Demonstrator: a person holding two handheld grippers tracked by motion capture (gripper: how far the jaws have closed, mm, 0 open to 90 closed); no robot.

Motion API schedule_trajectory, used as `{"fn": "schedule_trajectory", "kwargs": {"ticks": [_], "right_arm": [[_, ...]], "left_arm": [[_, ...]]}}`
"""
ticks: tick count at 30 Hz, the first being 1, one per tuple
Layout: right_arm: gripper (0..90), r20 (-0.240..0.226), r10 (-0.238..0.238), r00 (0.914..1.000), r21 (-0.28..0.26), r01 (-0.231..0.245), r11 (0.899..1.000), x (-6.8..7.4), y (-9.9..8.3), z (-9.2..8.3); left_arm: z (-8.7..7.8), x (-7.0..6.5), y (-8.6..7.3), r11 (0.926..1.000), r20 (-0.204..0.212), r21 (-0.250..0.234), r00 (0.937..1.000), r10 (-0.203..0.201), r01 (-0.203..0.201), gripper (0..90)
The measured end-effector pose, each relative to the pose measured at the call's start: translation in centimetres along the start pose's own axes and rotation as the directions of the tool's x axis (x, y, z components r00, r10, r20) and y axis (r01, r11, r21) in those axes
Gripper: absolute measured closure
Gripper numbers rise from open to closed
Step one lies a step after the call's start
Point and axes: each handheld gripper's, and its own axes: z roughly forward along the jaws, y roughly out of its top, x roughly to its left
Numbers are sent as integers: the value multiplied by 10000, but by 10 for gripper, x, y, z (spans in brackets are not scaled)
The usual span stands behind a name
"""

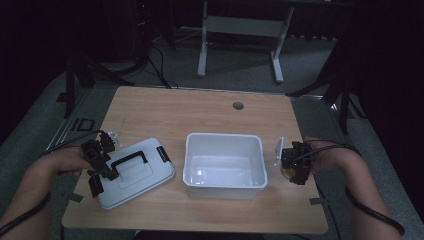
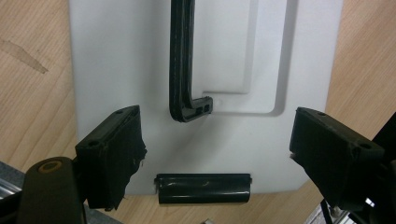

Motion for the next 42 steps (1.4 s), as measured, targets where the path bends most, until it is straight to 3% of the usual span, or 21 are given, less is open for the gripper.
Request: {"fn": "schedule_trajectory", "kwargs": {"ticks": [10,17,30,42], "right_arm": [[203,507,130,9986,-584,-100,9982,0,17,-50],[203,663,102,9977,-745,-53,9972,0,36,-70],[204,607,-328,9976,-966,385,9946,0,79,-75],[204,329,-616,9976,-974,646,9931,-1,110,-58]], "left_arm": [[-3,-1,-1,10000,-62,45,10000,54,-54,168],[-6,-3,1,10000,-90,50,9999,83,-82,168],[-6,-5,4,9996,-124,181,9997,215,-213,168],[-3,-5,2,9996,-80,180,9998,198,-197,168]]}}
